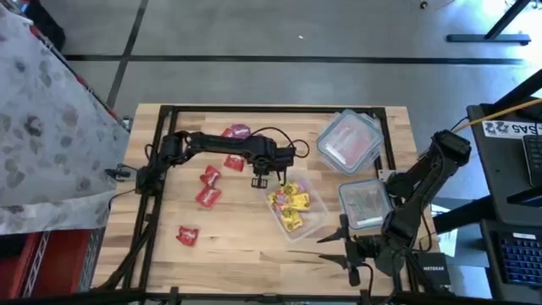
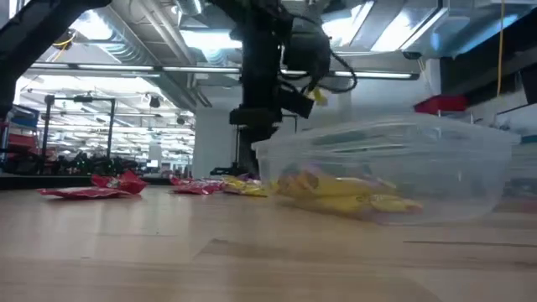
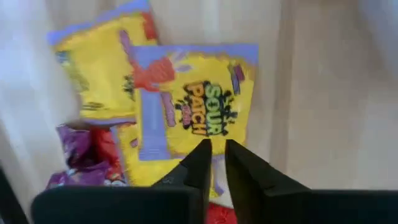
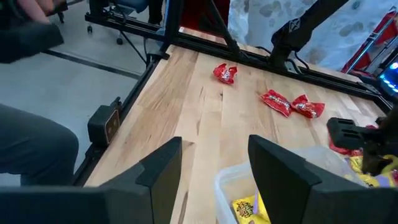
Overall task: Sort candy
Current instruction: Put the yellow candy into the rectangular transparent food container
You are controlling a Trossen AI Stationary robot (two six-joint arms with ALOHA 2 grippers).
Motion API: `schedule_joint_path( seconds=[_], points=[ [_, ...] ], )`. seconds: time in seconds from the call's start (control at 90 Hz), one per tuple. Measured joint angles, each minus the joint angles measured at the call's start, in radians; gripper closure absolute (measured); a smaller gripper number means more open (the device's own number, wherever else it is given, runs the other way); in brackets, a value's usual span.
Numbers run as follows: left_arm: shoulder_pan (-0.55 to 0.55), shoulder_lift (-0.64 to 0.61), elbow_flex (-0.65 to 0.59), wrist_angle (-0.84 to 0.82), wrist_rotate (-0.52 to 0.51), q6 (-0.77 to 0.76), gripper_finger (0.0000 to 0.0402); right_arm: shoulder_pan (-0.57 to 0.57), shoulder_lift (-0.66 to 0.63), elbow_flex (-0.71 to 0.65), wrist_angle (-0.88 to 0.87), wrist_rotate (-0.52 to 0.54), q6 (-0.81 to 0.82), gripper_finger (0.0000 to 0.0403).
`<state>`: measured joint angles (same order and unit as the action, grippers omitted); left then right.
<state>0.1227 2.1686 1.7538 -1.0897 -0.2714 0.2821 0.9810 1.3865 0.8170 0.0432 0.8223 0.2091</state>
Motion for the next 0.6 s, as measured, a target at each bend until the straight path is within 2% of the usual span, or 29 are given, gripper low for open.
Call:
schedule_joint_path(
  seconds=[0.2,0.356,0.467,0.6],
  points=[
    [0.038,0.001,-0.074,0.080,0.008,0.019,0.0273,0.000,0.000,0.000,-0.002,0.000,0.000,0.0231],
    [0.058,0.000,-0.109,0.184,0.029,-0.036,0.0242,0.000,0.000,0.000,-0.005,0.000,0.001,0.0231],
    [0.062,-0.002,-0.121,0.205,0.032,-0.044,0.0255,0.000,0.000,0.000,-0.009,0.000,0.003,0.0231],
    [0.051,-0.002,-0.126,0.209,0.048,-0.063,0.0321,0.000,0.000,0.000,-0.009,0.000,0.004,0.0231]
  ],
)
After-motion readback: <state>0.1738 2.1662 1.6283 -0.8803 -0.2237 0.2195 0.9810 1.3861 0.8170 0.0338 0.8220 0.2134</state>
